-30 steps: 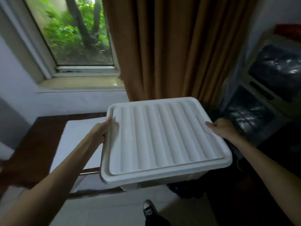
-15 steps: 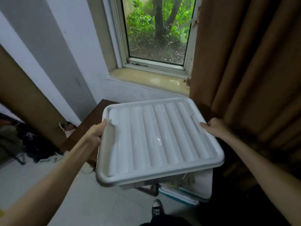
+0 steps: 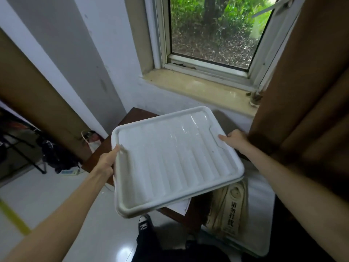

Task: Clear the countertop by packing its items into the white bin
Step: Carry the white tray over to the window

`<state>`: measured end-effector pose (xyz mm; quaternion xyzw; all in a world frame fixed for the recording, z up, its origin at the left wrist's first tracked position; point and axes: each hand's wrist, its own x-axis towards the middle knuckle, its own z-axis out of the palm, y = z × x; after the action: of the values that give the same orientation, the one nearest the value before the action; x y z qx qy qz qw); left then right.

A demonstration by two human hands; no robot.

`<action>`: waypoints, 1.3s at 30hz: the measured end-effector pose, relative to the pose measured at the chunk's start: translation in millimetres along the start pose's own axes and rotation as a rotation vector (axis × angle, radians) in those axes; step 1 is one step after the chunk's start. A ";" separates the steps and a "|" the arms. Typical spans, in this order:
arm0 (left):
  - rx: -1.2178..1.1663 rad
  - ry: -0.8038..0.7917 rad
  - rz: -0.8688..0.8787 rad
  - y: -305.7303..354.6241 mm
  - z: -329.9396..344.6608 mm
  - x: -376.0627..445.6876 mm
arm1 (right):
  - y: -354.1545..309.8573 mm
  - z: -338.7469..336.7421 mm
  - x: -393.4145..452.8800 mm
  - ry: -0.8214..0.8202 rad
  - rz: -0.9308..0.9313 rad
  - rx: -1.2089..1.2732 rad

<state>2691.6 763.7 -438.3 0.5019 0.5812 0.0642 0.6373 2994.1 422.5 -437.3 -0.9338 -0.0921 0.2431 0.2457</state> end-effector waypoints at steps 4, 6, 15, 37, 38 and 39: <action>0.034 -0.018 -0.059 5.9 -7.5 39.3 | -15.3 22.6 24.7 -0.031 0.117 0.083; 0.054 -0.051 -0.077 7.4 -11.7 59.2 | -22.4 32.3 30.1 -0.036 0.151 0.077; 0.314 -0.322 -0.115 10.8 -47.4 107.6 | -46.8 45.4 12.4 -0.040 0.386 0.182; 0.959 -0.829 0.772 132.3 53.2 175.4 | -63.2 216.0 -151.6 0.571 0.738 0.767; 0.947 -0.826 0.771 131.6 56.7 174.3 | -66.3 216.8 -154.1 0.586 0.734 0.768; 0.925 -0.829 0.765 130.3 59.6 172.6 | -69.0 217.9 -154.9 0.607 0.726 0.776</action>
<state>2859.5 908.5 -472.6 0.8708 0.0438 -0.1651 0.4609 2747.8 527.1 -505.1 -0.7755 0.4014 0.0503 0.4847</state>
